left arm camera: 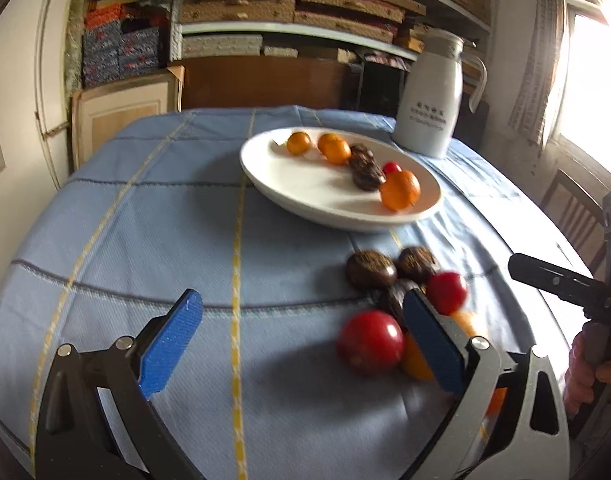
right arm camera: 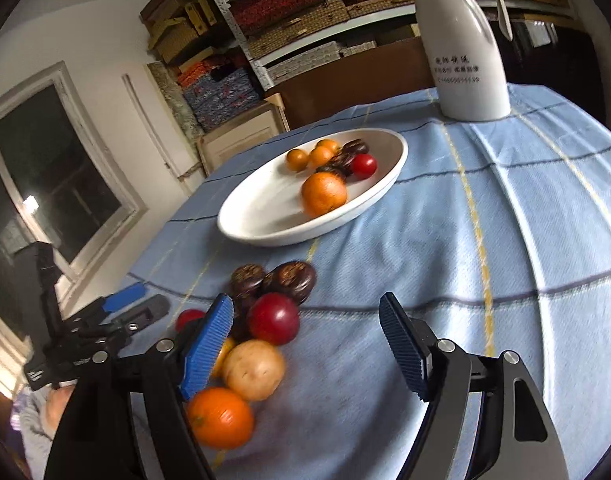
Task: Organize fruits
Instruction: 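Grasp the red tomato with the left tool while the right tool grasps an orange, then lower the tomato and orange onto the white plate and open both tools, then grasp a yellow-orange fruit with the left tool while the right tool grasps the pale round fruit, then place both fruits on the white plate and open both tools, then grasp a dark brown fruit with the left tool while the right tool grasps a red tomato, then release the brown fruit and tomato onto the white plate by opening both tools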
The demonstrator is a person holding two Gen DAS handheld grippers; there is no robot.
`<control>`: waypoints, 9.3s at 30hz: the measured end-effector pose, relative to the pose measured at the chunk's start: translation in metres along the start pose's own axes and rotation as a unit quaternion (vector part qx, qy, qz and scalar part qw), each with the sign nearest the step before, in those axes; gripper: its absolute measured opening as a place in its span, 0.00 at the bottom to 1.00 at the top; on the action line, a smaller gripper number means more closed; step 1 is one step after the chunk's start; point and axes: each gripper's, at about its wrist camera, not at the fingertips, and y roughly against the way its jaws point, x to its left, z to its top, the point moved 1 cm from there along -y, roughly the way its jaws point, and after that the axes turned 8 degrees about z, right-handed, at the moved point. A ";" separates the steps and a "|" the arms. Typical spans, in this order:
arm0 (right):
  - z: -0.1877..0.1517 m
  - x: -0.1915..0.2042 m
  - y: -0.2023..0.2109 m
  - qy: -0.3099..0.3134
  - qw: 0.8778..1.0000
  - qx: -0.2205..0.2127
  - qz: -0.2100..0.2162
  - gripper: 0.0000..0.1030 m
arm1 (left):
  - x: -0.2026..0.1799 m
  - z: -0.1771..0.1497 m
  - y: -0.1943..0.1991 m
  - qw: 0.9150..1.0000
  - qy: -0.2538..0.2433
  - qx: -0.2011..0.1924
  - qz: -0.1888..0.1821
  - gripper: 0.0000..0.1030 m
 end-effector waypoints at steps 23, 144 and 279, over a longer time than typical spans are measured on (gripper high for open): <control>-0.053 0.072 -0.033 0.089 0.983 0.163 0.005 0.52 | -0.038 -0.005 -0.033 0.993 -0.090 0.076 0.004 0.76; -0.020 -0.001 -0.042 -0.049 0.986 0.129 0.089 0.38 | -0.086 -0.024 -0.022 0.975 -0.208 0.058 -0.058 0.35; 0.114 -0.051 -0.094 -0.083 0.996 0.013 -0.030 0.38 | -0.022 0.118 -0.112 0.999 -0.033 0.011 0.021 0.43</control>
